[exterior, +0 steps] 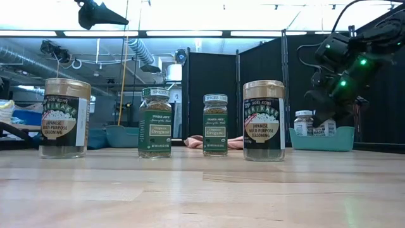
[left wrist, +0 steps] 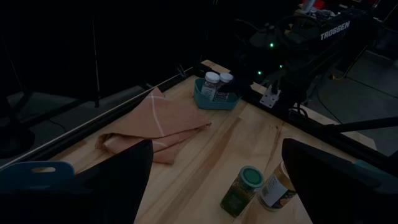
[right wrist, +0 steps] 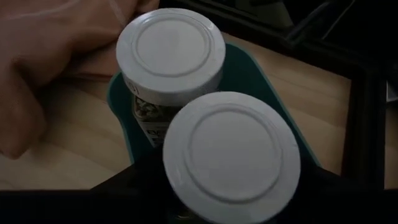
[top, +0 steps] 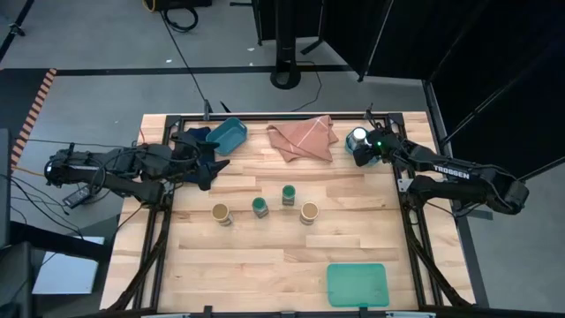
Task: Sort spices by type
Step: Put the white seasoning bottle into the green bin
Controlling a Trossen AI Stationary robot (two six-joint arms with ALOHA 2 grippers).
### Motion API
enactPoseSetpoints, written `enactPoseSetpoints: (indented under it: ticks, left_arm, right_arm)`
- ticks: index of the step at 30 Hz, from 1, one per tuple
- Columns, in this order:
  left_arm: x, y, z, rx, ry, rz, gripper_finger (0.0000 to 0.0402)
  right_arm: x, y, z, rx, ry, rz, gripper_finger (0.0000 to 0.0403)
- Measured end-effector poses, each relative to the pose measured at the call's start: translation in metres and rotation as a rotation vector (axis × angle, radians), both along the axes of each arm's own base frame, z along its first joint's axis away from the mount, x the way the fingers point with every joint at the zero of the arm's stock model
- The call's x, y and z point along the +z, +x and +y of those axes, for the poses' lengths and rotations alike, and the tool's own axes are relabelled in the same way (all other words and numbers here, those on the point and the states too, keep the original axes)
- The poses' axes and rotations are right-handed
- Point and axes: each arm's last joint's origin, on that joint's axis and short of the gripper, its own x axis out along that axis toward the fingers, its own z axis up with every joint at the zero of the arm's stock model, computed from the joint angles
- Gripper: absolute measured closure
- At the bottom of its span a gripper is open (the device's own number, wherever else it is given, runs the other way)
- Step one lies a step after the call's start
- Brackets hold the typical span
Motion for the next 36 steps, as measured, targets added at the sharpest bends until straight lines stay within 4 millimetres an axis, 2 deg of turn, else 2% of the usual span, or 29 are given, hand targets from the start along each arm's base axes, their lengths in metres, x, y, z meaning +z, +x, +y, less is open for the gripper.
enactPoseSetpoints:
  ticks: [21, 32, 36]
  left_arm:
    - [0.000, 0.000, 0.000, 0.000, 0.000, 0.000, 0.0039]
    - [0.000, 0.000, 0.000, 0.000, 0.000, 0.000, 0.0039]
    - [0.000, 0.000, 0.000, 0.000, 0.000, 0.000, 0.0039]
  right_arm:
    - [-0.001, 0.000, 0.003, 0.075, 0.039, 0.003, 0.0077]
    - [0.010, -0.003, 0.006, 0.074, -0.013, -0.057, 0.0075]
    - [0.022, -0.003, 0.006, 0.075, -0.044, -0.090, 0.0073]
